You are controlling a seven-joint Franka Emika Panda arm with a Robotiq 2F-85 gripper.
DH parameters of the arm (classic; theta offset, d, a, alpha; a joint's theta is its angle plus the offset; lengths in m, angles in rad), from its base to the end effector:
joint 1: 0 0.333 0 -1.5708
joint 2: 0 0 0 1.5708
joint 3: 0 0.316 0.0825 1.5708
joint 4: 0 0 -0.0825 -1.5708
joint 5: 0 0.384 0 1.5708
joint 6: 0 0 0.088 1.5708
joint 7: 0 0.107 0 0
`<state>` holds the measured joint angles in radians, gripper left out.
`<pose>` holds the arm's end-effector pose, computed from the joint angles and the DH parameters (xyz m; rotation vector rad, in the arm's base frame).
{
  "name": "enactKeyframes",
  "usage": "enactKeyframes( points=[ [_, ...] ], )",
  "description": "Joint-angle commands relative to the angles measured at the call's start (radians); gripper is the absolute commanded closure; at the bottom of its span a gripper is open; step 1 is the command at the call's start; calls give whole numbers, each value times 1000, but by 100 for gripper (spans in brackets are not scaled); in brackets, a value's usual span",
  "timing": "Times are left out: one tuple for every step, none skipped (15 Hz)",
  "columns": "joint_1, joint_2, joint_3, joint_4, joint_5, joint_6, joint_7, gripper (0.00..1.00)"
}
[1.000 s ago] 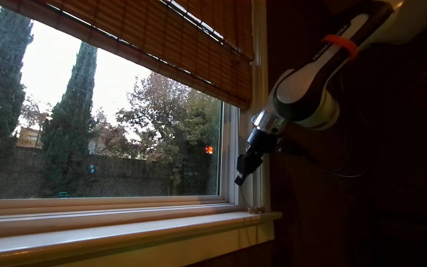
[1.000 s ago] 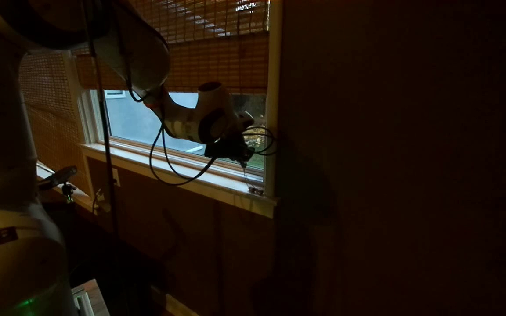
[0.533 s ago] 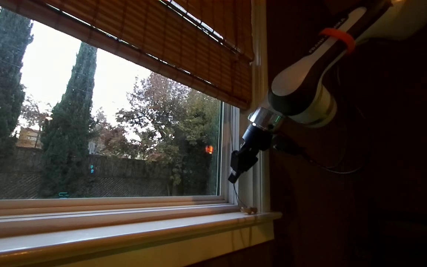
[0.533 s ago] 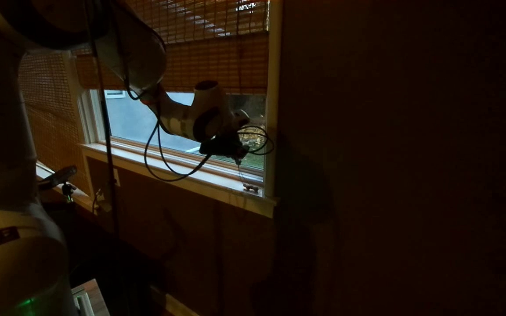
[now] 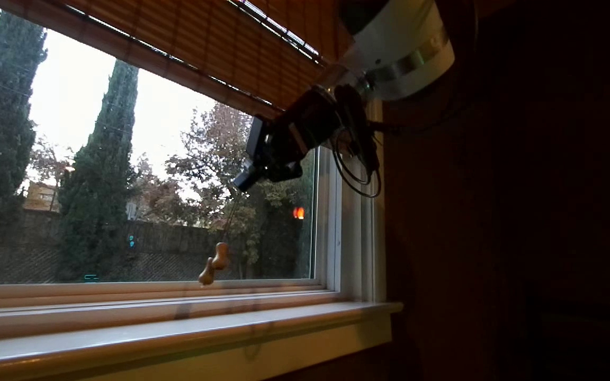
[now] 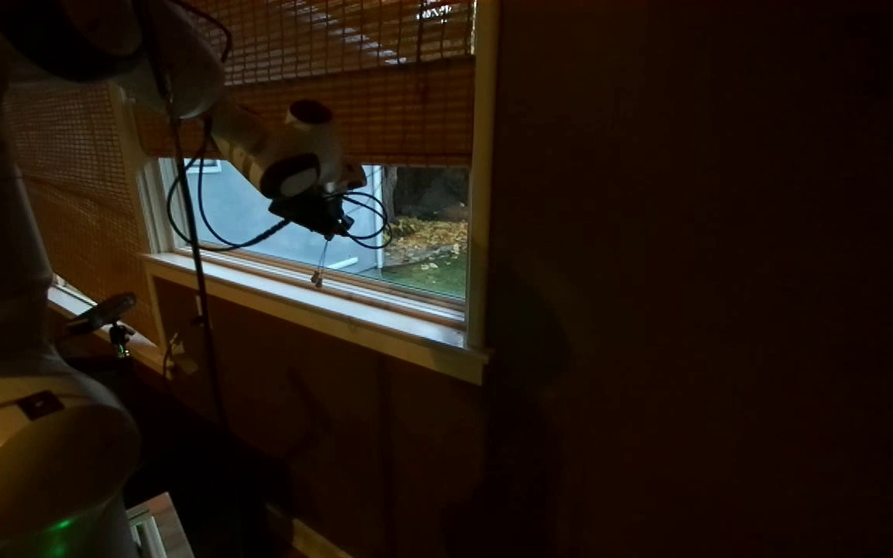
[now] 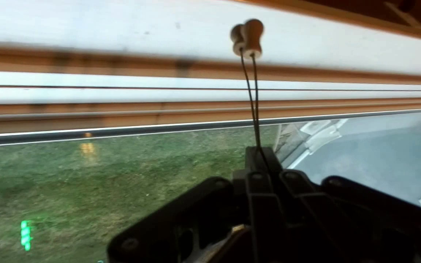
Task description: Close the blinds.
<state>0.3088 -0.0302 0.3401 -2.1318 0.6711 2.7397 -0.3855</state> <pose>0.4729 0.3300 0.4865 -2.4566 -0.6264 -0.7248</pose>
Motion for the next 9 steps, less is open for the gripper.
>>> enactKeyframes(
  points=[
    [30,-16,13,59,167,-68,-134,96],
    [39,-16,15,72,211,-74,-180,96],
    [56,-13,8,90,241,-81,-216,97],
    [63,-10,10,103,273,-91,-254,96],
    [69,-3,13,114,292,-106,-286,96],
    [72,3,14,122,308,-134,-310,96],
    [76,12,17,128,314,-174,-321,97],
    [77,19,19,130,315,-203,-331,96],
    [79,35,24,132,304,-235,-325,96]
  ],
)
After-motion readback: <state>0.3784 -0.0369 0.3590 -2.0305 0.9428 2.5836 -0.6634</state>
